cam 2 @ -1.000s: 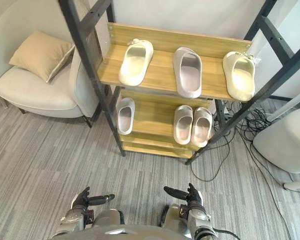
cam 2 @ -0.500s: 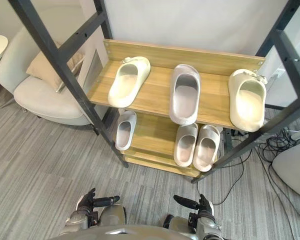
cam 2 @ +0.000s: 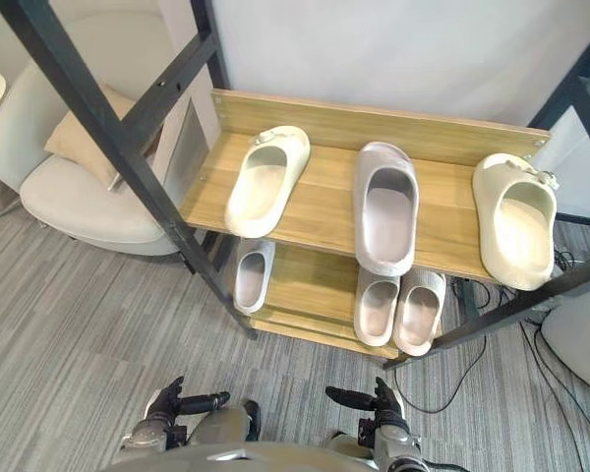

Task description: Organize the slippers on the shoe rack

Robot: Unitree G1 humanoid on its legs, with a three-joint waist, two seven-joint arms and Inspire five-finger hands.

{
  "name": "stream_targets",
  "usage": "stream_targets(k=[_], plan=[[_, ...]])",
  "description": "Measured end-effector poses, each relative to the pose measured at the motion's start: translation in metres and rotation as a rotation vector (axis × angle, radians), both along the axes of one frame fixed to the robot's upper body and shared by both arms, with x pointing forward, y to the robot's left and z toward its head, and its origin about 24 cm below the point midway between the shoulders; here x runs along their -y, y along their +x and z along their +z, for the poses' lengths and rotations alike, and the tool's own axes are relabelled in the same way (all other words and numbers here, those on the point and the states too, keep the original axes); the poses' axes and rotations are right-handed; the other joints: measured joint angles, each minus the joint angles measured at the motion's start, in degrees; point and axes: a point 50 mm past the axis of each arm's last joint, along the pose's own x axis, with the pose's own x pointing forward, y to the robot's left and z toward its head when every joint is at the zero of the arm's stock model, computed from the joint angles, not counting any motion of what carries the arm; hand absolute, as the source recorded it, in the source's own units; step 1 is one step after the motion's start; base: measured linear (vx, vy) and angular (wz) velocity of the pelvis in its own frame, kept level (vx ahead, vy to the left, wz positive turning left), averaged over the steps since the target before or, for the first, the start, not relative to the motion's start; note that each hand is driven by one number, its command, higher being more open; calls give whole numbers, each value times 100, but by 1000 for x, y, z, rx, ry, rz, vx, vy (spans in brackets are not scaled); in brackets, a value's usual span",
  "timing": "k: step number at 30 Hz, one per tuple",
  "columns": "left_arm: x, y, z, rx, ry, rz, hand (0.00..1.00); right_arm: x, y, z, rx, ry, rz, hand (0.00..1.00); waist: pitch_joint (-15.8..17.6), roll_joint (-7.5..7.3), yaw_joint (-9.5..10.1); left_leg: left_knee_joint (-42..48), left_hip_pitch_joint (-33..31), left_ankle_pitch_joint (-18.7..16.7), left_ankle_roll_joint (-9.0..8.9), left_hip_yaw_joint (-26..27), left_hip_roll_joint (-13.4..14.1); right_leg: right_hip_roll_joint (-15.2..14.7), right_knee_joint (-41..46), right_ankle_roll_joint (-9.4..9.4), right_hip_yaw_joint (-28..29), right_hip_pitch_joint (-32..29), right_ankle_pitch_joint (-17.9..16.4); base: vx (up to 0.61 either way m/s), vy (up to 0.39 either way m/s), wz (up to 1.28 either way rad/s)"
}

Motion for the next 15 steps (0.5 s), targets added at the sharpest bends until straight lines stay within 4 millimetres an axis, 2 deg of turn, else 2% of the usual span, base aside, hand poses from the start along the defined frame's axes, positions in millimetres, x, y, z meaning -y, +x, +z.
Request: stream_targets(k=[3,7,11,13,14,15], plan=[[0,-1,0,-9,11,-40,100,-2,0,0,-10,1,26,100,-49,-18,-2,-314,125,206,-17,-6,-12,11,-5,-6,5,-22,27,-90,-56,1],[0,-1,0,-22,34,-103,100,-18,11,1,-12,-9,245,100,-131,-76,11,-783,281,522,-1,-35,-66,4,-34,4,11,-63,87,-68,-12,4],[-1,0,0,-23,49,-137,100,-55,30,6,23,-9,616,100,-163,-131,79,-1005,332,692,37,-38,-113,-14,-73,6,44,-113,167,-55,25,-2],[-1,1,1,-18,53,-148,100,-86,44,16,94,28,816,100,-180,-158,182,-1005,328,715,67,-31,-139,-29,-127,14,73,-111,229,-58,44,-4],[-1,1,1,-18,52,-148,100,-94,48,19,116,39,856,100,-184,-164,193,-1004,324,720,75,-31,-146,-35,-139,16,73,-110,241,-48,38,-1],[-1,1,1,-18,51,-149,100,-113,57,29,176,64,954,100,-189,-172,211,-1004,313,732,91,-31,-161,-48,-171,19,76,-110,274,-51,41,-1]])
